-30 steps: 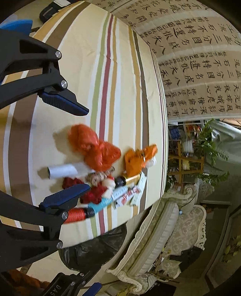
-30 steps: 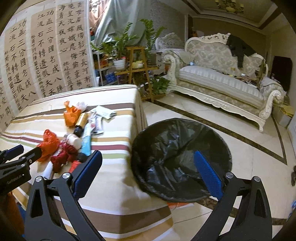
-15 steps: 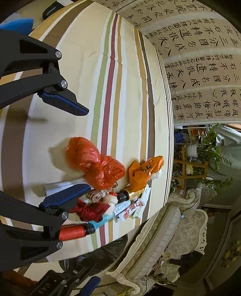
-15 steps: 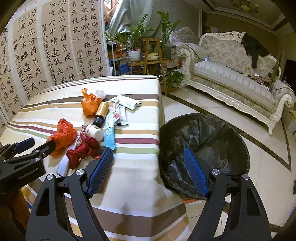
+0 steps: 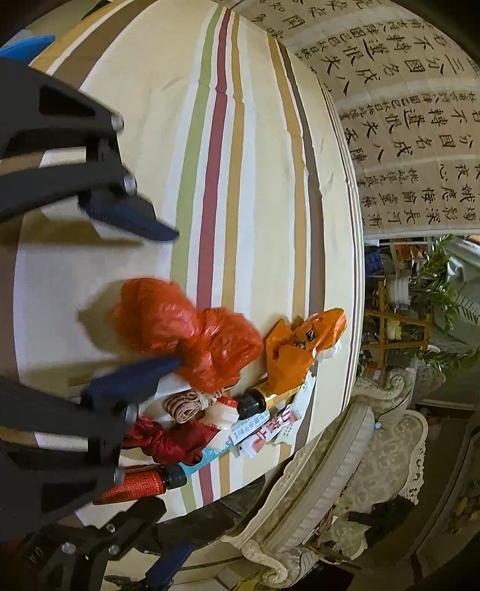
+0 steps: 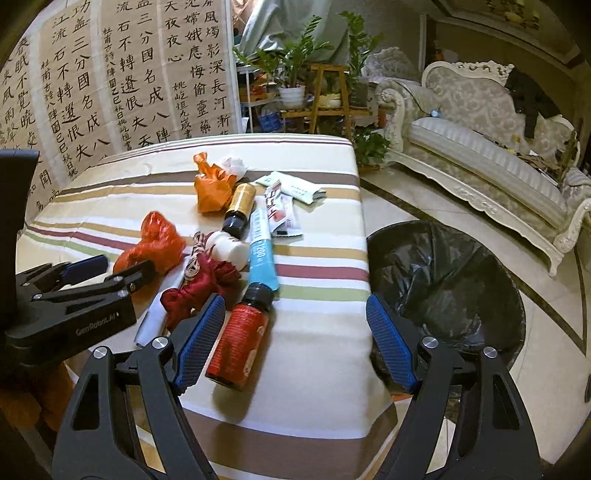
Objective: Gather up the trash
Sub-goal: 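Grasp the orange plastic bag with the left tool while the right tool grasps the red bottle, then carry both items over the black bin and open both tools to drop them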
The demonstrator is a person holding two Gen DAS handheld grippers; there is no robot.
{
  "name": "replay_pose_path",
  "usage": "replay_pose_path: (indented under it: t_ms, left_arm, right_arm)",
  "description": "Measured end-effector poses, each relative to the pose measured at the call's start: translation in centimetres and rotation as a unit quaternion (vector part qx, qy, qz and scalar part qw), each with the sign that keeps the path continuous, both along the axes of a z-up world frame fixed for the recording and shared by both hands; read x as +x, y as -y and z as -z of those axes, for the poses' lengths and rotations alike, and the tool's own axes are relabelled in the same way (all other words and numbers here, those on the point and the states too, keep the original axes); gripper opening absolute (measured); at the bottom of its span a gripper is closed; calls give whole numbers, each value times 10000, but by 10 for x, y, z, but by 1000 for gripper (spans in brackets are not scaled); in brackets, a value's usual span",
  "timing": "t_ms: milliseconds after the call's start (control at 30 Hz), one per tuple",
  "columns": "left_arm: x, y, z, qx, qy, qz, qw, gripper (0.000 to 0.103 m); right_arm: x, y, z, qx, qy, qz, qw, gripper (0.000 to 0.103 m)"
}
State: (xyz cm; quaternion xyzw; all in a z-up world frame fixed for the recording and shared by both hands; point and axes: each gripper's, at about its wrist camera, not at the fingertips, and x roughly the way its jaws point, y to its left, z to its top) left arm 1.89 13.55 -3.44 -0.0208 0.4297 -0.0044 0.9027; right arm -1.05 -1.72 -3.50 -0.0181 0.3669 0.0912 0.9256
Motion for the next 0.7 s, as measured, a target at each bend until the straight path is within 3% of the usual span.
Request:
replay_pose_path:
  t_ms: [67,167,233,367,567,633,700]
  left_arm:
    - [0,-2,1,-145,-40,76,9999,41]
    - [-2,-2,1,-162,-14,85,9998,38]
    - [-4,-2,0,-168,25,79,9998,36]
    - [-9,-5,-2,-170,87,43,9998,35]
    - [-18,-8,-7,-158,205,-87,9996,35]
    - [-21,-10,-7,-185,219,-134,9995,35]
    - [-22,-9,-8,-198,229,-162,9994,35]
  right_arm:
    - [1,-2,1,4,-37,-17,10000,76]
    - [1,-3,3,-7,-82,-35,10000,75]
    - [2,-4,5,6,-131,-84,9999,65]
    - [3,-7,10,27,-258,-157,9995,61]
    - [3,-14,18,67,-426,-320,9986,40]
    - [2,-15,20,121,-473,-396,9980,27]
    - [1,-14,20,154,-470,-405,9980,23]
